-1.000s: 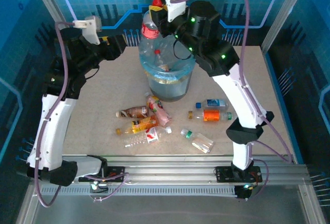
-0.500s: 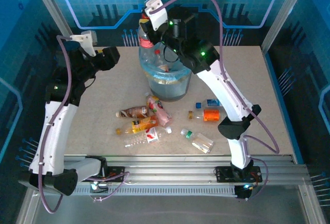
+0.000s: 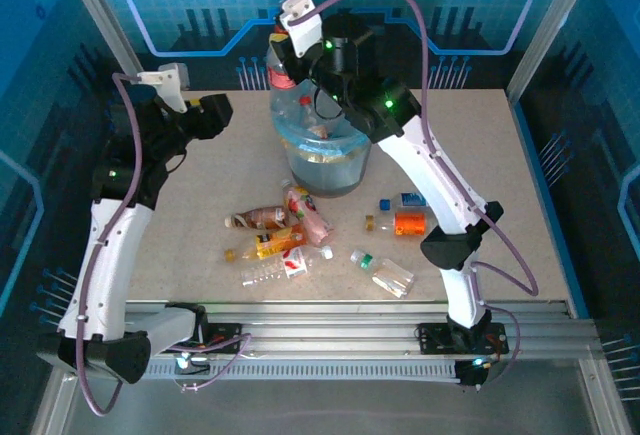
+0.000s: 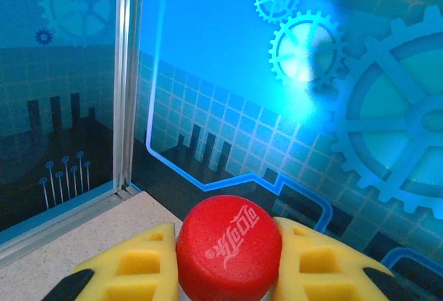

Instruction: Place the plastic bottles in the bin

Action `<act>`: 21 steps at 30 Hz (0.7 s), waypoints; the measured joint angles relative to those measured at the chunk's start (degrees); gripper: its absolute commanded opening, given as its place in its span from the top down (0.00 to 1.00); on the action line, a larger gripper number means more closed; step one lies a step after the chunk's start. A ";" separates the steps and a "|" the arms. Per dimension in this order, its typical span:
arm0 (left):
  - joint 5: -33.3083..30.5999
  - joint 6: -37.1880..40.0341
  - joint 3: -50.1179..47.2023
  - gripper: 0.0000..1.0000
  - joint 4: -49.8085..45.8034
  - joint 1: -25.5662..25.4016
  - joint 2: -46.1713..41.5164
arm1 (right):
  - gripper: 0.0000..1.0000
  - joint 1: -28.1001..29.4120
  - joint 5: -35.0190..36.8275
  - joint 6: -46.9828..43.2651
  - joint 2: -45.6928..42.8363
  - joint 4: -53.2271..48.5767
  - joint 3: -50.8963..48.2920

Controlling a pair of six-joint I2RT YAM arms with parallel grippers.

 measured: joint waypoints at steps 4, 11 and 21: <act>0.74 -0.02 -0.94 0.35 0.22 0.44 0.00 | 1.00 -1.16 0.07 0.66 0.02 -0.87 0.02; 2.71 -0.02 -1.62 0.35 1.09 0.63 0.00 | 1.00 -3.37 1.81 1.07 -0.02 -2.05 0.02; 8.52 -0.20 -1.62 0.34 2.49 0.63 0.59 | 1.00 -4.39 4.94 0.61 -4.13 -2.32 -9.44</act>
